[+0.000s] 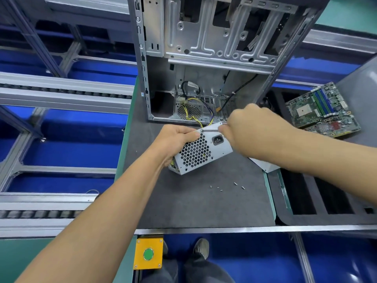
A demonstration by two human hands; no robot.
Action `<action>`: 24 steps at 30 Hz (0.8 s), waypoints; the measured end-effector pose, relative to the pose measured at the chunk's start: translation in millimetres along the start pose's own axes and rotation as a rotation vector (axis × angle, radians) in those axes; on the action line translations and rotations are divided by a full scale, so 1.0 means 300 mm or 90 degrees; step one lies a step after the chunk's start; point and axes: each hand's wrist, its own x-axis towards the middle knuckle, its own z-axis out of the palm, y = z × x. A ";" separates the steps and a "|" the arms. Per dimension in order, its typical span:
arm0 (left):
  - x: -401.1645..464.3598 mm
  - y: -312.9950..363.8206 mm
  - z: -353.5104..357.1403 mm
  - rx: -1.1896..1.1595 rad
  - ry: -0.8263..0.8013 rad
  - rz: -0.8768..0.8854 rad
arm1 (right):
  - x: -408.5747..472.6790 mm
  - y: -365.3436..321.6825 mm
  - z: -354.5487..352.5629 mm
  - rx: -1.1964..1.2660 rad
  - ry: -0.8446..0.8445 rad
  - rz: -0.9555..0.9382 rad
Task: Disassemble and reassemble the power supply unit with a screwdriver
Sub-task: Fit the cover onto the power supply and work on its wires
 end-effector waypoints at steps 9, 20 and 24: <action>-0.020 0.003 0.016 -0.021 0.009 -0.005 | -0.009 0.044 -0.007 -0.073 0.025 -0.051; -0.022 -0.012 0.021 -0.022 0.015 0.001 | 0.020 0.024 0.009 0.450 -0.137 0.288; -0.027 -0.001 0.019 -0.008 0.004 0.000 | 0.007 0.042 0.003 0.392 -0.156 0.244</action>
